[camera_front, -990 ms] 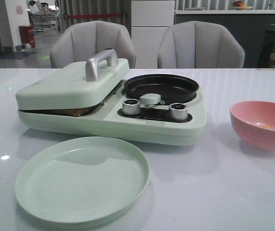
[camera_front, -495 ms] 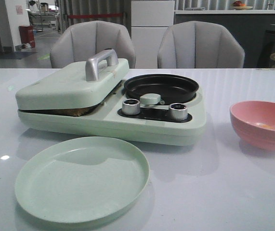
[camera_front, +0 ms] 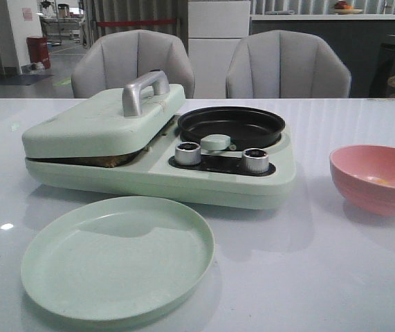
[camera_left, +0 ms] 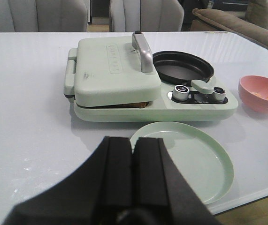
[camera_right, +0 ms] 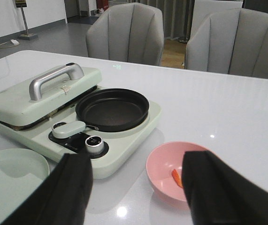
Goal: Make breakfast with bread and shrimp
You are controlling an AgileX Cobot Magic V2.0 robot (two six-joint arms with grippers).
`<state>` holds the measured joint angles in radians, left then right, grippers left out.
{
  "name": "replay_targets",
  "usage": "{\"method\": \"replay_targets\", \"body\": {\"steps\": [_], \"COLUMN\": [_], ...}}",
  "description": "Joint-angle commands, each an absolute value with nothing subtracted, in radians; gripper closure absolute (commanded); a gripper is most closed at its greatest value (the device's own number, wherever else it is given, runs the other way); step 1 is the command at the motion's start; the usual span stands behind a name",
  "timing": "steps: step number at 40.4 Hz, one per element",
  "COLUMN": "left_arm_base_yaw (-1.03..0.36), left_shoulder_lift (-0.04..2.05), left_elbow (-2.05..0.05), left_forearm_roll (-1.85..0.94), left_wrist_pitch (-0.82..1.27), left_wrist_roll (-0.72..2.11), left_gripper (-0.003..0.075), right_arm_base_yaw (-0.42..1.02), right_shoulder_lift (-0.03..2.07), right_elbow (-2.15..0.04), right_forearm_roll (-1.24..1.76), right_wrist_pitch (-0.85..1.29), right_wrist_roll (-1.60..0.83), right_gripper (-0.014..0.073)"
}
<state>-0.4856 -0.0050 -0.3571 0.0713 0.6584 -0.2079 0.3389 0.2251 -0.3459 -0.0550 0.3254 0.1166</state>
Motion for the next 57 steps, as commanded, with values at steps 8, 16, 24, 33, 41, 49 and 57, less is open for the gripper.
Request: {"method": "replay_targets", "body": {"steps": [8, 16, 24, 33, 41, 49, 57], "left_arm_base_yaw": [-0.487, -0.487, -0.487, -0.487, -0.487, -0.487, -0.487], "left_shoulder_lift": [-0.025, -0.025, -0.025, -0.025, -0.025, -0.025, -0.025], "left_elbow": [-0.384, -0.384, -0.384, -0.384, -0.384, -0.384, -0.384], "left_forearm_roll": [0.068, 0.068, 0.068, 0.068, 0.068, 0.068, 0.068], "left_wrist_pitch": [0.576, 0.576, 0.576, 0.576, 0.576, 0.576, 0.576], "left_wrist_roll": [-0.216, -0.216, -0.216, -0.216, -0.216, -0.216, -0.216], "left_gripper": [0.0687, 0.0687, 0.0687, 0.0687, 0.0687, 0.0687, 0.0687], "right_arm_base_yaw": [0.331, 0.331, 0.331, 0.272, 0.131, -0.004, -0.044], "right_shoulder_lift": [0.24, 0.377, 0.589, 0.784, 0.913, 1.069, 1.263], "right_elbow": [-0.385, -0.48, -0.612, -0.692, -0.716, -0.761, -0.869], "right_forearm_roll": [-0.048, -0.034, -0.035, -0.038, -0.029, -0.016, -0.015], "right_wrist_pitch": [0.273, 0.461, 0.54, 0.565, 0.568, 0.565, 0.554], "right_wrist_roll": [0.115, 0.146, 0.186, 0.231, 0.231, 0.227, 0.215], "right_gripper": [0.0071, 0.0071, 0.0071, 0.0071, 0.0071, 0.0071, 0.0071]}}
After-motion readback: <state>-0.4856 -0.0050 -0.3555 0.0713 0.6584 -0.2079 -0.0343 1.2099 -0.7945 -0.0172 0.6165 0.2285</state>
